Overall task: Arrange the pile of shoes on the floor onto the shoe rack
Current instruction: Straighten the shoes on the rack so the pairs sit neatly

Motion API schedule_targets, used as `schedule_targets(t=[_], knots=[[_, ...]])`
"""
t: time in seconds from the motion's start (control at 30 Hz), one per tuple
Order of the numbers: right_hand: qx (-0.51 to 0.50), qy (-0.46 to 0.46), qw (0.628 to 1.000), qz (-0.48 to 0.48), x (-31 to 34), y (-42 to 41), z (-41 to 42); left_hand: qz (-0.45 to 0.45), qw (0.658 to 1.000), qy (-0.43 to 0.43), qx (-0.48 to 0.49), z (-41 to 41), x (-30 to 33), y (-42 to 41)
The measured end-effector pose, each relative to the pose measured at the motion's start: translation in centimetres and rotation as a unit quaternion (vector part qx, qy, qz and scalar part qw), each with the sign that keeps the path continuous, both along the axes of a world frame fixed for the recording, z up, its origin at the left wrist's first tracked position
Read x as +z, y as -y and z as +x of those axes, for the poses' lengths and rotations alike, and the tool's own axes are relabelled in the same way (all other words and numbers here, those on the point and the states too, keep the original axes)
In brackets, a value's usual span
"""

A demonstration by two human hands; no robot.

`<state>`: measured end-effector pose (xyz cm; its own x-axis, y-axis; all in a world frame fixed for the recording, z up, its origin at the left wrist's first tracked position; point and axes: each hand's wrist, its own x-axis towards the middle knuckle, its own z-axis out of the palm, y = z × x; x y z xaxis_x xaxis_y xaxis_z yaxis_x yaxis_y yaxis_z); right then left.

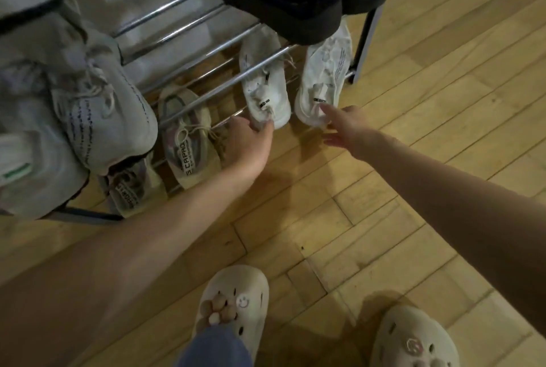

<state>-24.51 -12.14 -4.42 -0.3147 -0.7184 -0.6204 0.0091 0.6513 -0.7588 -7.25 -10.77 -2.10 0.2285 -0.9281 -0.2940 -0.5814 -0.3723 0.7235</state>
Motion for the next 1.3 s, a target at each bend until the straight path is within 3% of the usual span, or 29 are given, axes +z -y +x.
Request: schedule_targets(t=[0.1,0.27,0.33,0.43,0.67,0.77,1.03,1.3], knots=[[-0.054,0.122,0.991,0.006,-0.4,0.9,0.9,0.103,0.983,-0.129,0.080,-0.5,-0.4,1.3],[-0.150,0.195,0.969,-0.026,-0.8,1.6,1.5,0.146,0.933,-0.294,0.146,-1.3,-0.9,2.8],[-0.179,0.170,0.967,-0.059,-0.8,1.6,1.4,0.144,0.903,-0.363,0.178,-1.5,-1.1,3.5],[-0.205,0.151,0.962,-0.098,-0.8,0.4,1.0,0.147,0.882,-0.395,0.212,-1.1,-0.9,3.9],[-0.141,0.095,0.974,-0.148,0.2,-1.2,-0.3,0.192,0.806,-0.512,0.226,0.1,0.1,2.2],[-0.130,0.102,0.976,-0.144,1.4,0.6,-1.1,0.212,0.787,-0.533,0.229,-0.4,0.4,1.4],[-0.110,0.068,0.987,-0.091,2.9,5.1,-1.9,0.242,0.780,-0.527,0.236,-1.5,1.2,1.9],[-0.201,0.095,0.974,-0.044,1.0,4.7,-2.5,0.249,0.782,-0.517,0.243,-0.9,0.3,2.1]])
